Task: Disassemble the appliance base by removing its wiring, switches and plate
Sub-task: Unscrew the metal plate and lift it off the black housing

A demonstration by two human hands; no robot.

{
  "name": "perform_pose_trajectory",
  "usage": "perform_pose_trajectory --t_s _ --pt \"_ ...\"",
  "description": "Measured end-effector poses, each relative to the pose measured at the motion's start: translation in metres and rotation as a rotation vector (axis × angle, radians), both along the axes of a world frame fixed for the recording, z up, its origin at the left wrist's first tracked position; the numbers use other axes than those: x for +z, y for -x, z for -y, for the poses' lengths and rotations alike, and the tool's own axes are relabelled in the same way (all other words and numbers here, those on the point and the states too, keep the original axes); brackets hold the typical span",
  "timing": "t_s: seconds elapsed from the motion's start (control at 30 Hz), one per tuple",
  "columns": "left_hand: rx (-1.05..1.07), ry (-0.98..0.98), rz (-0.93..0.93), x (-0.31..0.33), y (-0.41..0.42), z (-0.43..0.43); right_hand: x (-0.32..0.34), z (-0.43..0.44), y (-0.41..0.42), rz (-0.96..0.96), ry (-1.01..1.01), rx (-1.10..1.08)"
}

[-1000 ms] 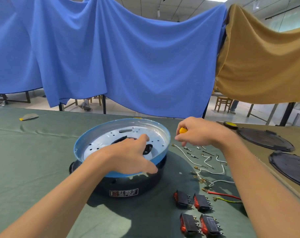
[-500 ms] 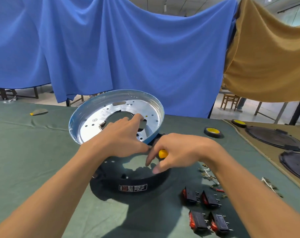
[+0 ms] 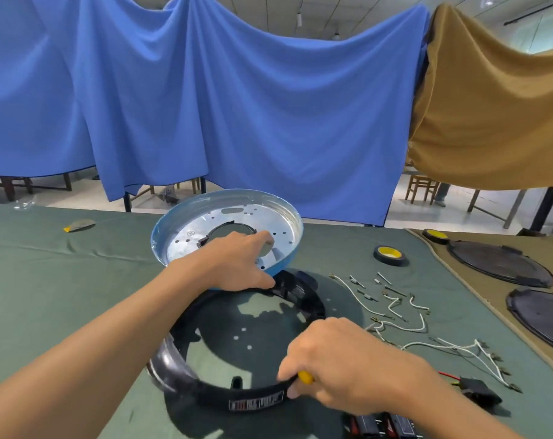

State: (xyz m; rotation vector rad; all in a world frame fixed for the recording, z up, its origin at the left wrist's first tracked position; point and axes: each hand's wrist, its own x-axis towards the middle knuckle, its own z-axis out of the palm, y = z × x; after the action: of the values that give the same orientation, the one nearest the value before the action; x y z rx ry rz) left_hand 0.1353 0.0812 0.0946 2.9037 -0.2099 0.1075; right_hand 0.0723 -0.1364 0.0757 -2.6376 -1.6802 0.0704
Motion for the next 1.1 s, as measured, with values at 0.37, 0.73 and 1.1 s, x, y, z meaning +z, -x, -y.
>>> perform_pose_trajectory --t_s 0.37,0.73,1.1 --pt "-0.164 0.044 -0.125 -0.009 -0.051 0.009 0.008 0.006 -0.001 -0.226 0.07 0.048" --pt "-0.17 -0.067 -0.182 -0.029 -0.086 0.023 0.017 0.025 -0.045 -0.263 -0.193 -0.26" --pt "-0.16 -0.08 -0.209 -0.048 -0.103 0.04 -0.002 0.018 -0.048 -0.184 -0.205 -0.239"
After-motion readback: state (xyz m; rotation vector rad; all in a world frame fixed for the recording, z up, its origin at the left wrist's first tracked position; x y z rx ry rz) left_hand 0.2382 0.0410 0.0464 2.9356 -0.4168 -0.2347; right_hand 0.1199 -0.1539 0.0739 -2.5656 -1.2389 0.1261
